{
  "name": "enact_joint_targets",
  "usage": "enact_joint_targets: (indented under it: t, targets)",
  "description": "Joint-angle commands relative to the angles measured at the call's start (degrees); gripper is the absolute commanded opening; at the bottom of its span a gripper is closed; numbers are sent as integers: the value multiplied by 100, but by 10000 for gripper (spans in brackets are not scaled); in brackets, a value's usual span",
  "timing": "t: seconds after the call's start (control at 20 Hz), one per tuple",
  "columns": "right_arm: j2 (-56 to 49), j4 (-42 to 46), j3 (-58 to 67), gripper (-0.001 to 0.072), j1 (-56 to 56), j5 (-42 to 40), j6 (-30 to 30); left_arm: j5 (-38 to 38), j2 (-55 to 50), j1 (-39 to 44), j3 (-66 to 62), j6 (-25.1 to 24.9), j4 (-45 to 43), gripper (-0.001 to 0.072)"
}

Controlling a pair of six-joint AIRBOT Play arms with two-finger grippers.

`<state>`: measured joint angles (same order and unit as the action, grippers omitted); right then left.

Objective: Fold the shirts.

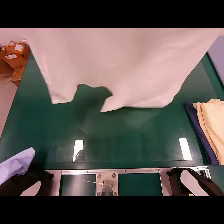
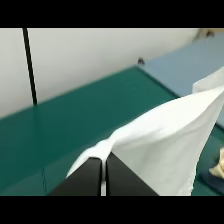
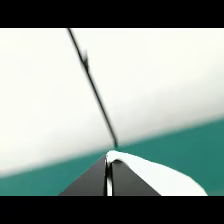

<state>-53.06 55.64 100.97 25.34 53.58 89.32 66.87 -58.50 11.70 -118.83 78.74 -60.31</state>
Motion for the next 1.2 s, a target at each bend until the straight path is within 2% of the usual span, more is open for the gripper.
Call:
enact_joint_targets:
  t: [0.0,0.1,0.3,0.5,0.6,0.75,0.95,1.15]
  targets:
    - [688,13,734,13,531,-706,219,-691,754,-4,-352,-151,-7,18]
    - [848,15,925,13,538,-1088,216,-850,1010,-4,-350,-179,-11,19]
    - [927,15,1054,13,538,-1742,192,-573,942,-4,-291,-184,-428,19]
    - [341,-284,1016,13,518,-1447,192,-994,925,-4,741,-184,-774,19]
    - [-212,-444,1016,13,223,-1106,-11,-1056,691,-4,1213,-160,-870,19]
    - [-1172,-332,859,14,-743,-909,-612,-1029,-179,-4,1576,-79,-898,19]
    - [-2677,393,643,14,-1705,-979,-710,-1043,-1934,-175,1635,-66,-874,19]
    - [-4444,503,643,14,-2122,-979,-708,-1272,-3895,-299,1635,-83,-527,19]
